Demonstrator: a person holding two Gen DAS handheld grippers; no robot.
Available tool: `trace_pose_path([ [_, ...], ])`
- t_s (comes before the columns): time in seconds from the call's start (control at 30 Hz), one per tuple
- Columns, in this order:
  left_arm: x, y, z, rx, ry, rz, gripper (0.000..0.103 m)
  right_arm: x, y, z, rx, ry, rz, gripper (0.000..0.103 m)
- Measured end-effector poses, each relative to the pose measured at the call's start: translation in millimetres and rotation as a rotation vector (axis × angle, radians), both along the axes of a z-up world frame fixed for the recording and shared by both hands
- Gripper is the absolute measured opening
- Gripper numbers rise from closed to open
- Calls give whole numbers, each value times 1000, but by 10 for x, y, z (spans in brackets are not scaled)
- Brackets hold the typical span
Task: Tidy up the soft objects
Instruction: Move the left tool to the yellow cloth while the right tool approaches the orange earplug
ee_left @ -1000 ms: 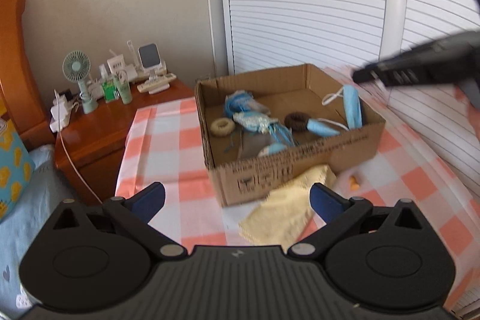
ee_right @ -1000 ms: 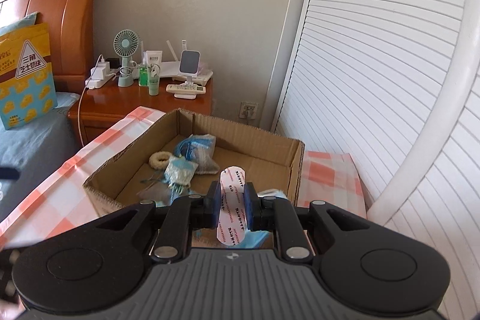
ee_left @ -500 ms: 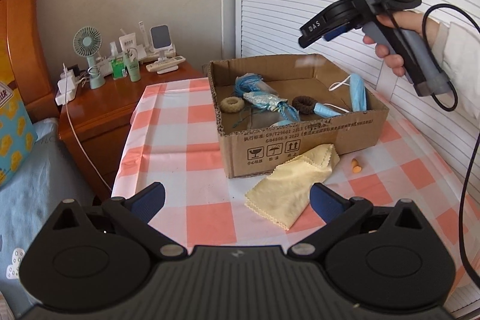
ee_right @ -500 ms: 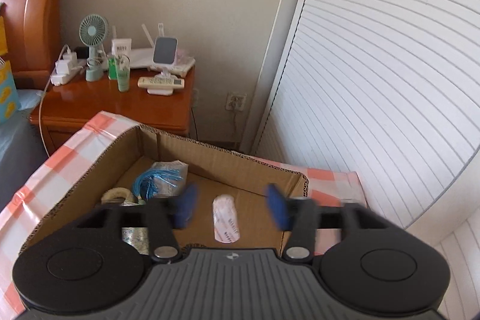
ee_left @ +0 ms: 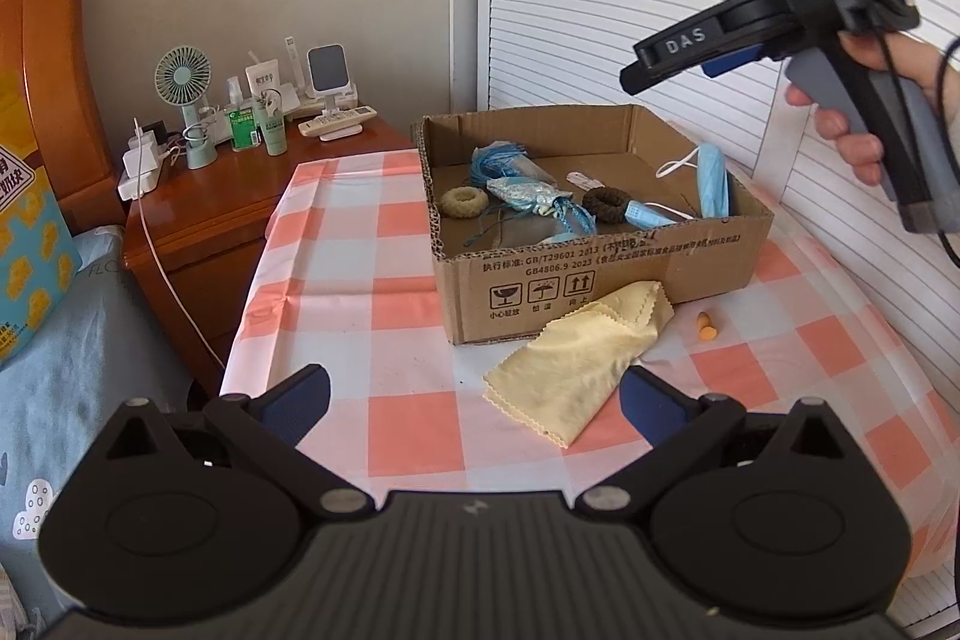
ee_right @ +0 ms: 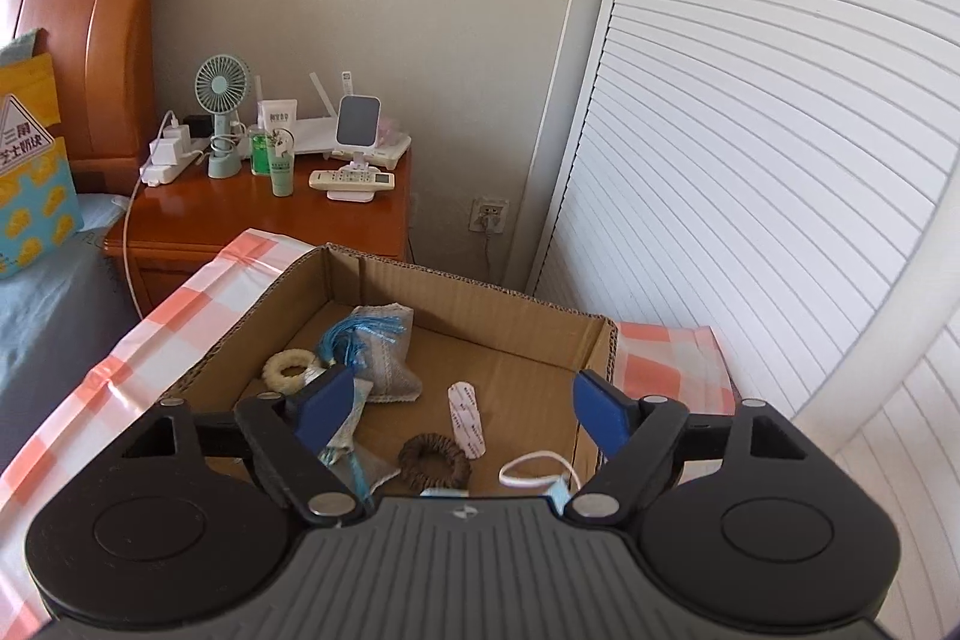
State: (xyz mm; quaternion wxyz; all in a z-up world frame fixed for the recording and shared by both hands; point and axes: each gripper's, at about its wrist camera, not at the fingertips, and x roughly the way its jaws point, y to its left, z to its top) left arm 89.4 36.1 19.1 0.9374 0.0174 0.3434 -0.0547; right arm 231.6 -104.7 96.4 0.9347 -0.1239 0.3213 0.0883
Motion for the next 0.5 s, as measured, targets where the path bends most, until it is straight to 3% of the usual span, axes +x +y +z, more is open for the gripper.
trace_pose_path([
  [0.2, -68, -45, 10, 13, 4, 11, 102, -506, -80, -13, 35, -22, -19, 88],
  [0.5, -107, -111, -29, 33, 22, 14, 102, -1141, -217, -330, 51, -14, -90, 97],
])
